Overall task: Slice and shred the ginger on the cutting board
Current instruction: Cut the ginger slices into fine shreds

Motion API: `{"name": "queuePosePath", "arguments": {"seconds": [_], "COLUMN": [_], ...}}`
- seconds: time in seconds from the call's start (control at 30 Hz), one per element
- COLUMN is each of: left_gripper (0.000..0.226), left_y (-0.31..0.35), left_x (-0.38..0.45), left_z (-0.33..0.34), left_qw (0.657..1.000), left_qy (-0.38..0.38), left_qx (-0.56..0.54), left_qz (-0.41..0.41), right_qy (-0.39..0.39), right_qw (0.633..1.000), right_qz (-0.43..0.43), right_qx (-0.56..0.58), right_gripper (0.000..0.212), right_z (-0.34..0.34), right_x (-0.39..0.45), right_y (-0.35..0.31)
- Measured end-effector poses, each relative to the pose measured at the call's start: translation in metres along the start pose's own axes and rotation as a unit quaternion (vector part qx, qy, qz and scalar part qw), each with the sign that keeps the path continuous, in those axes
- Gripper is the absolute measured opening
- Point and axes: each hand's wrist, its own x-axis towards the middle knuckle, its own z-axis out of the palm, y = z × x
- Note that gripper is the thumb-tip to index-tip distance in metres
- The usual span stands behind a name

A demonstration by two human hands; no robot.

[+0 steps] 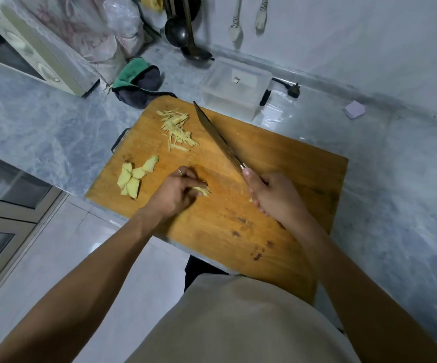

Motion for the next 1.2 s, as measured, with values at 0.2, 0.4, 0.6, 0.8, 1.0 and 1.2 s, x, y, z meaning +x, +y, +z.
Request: {"name": "queuePosePath", "arguments": {"seconds": [0.2, 0.4, 0.6, 0.8, 1.0, 1.2], "left_gripper": [0.021, 0.032, 0.028, 0.017, 0.035, 0.021], "left_y": [-0.02, -0.021, -0.017, -0.02, -0.028, -0.06], "left_x": [0.06, 0.082, 0.063, 0.06, 0.031, -0.002], "left_z": [-0.023, -0.036, -0.042, -0.046, -0.057, -0.06], "left_qw": [0.998, 0.995, 0.973, 0.959, 0.951, 0.949], "left_qy": [0.037, 0.053, 0.174, 0.187, 0.211, 0.173], "left_qx": [0.013, 0.017, -0.065, -0.097, -0.099, -0.019], "left_qz": [-0.054, -0.083, -0.137, -0.187, -0.201, -0.262], "right_qy": [-0.004, 0.0, -0.004, -0.011, -0.02, -0.035], "right_qw": [1.0, 1.0, 1.0, 1.0, 1.0, 0.999], "right_qz": [-0.007, 0.004, 0.002, -0.023, -0.02, -0.006], "right_qx": [0.001, 0.01, 0.017, -0.006, 0.002, 0.027], "right_gripper": [0.066, 0.066, 0.066, 0.065, 0.07, 0.069], "right_z": [-0.001, -0.004, 0.003, 0.009, 0.018, 0.031], "right_x": [0.007, 0.011, 0.013, 0.013, 0.004, -0.002], "right_y": [-0.011, -0.012, -0.012, -0.019, -0.021, -0.026]}}
